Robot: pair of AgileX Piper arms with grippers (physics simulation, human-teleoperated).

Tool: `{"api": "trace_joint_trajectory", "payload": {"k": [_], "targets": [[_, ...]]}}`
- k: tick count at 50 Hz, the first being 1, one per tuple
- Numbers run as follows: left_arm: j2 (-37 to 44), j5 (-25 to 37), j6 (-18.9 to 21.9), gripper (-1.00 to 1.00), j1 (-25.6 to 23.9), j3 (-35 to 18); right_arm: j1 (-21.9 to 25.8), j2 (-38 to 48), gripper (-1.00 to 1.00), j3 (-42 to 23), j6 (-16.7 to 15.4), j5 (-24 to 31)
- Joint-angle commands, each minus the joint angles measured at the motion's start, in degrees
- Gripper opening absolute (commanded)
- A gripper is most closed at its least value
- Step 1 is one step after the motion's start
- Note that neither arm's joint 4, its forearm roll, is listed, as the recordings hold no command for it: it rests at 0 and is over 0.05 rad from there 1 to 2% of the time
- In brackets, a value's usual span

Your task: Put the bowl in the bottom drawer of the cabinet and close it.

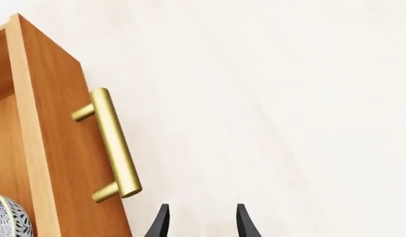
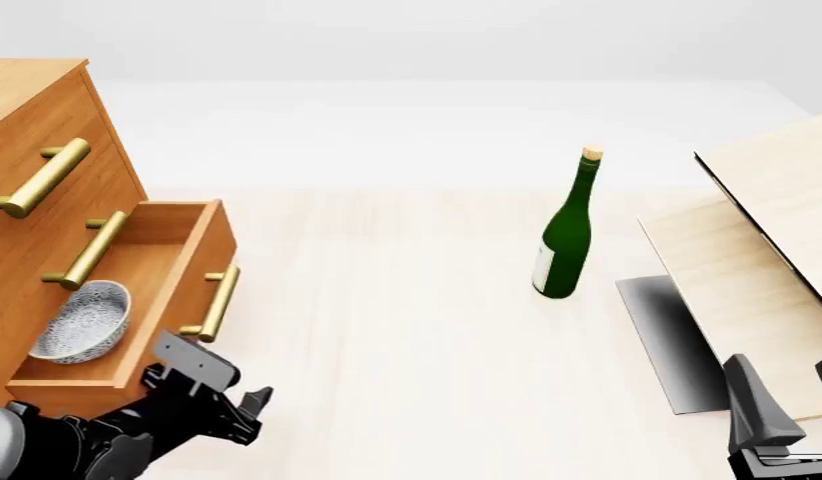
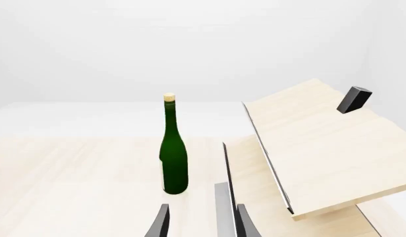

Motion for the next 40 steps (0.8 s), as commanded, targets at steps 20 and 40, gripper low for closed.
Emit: {"api": "trace_joint_trajectory", "payload": {"k": [20, 40], "targets": [[0.3, -2.1, 2.4, 1.0, 5.2, 1.7, 0.0, 0.0, 1.0, 0.0, 0.0, 0.0], [-0.1, -3.4, 3.5, 1.0, 8.6, 2.7, 0.0, 0.0, 1.0, 0.0, 0.0, 0.0]]}}
